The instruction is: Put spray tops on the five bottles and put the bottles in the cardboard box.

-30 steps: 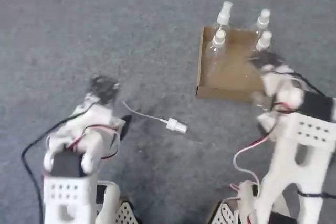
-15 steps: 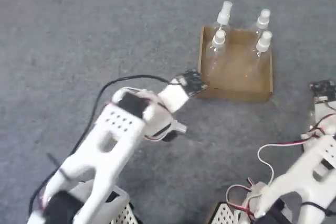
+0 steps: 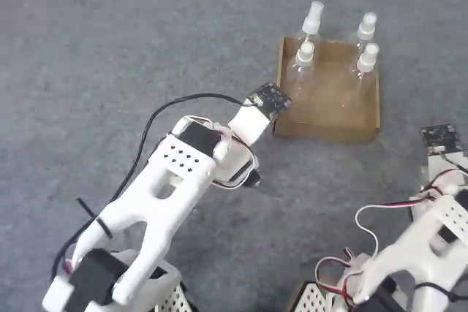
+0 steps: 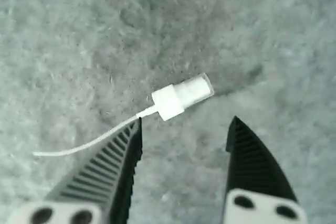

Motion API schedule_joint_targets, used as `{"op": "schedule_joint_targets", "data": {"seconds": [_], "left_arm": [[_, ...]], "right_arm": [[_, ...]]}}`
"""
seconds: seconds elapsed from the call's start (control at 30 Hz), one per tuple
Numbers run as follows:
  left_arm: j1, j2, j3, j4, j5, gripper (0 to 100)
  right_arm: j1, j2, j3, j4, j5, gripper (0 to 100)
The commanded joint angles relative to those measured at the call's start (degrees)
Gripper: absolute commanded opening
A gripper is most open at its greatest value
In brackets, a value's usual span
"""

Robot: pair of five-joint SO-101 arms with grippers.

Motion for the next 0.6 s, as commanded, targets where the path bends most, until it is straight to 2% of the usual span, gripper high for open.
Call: {"op": "schedule_joint_targets", "data": {"seconds": [0.0, 0.13, 0.3, 0.57], "left_arm": [[0.44, -0.35, 0.84, -2.11, 7.47, 24], [2.64, -0.35, 4.35, -6.24, 9.93, 24], [5.19, -0.35, 5.85, -7.12, 11.25, 24], [2.2, -0.35, 5.67, -7.21, 11.69, 24]], "right_arm": [[0.31, -2.33, -0.26, -0.48, -3.34, 0.6], [1.54, -2.95, -0.26, -0.4, -7.3, 0.6], [1.19, -2.95, -0.26, 1.89, -7.65, 0.6], [1.1, -3.03, -0.26, 1.89, -7.56, 0.6]]}}
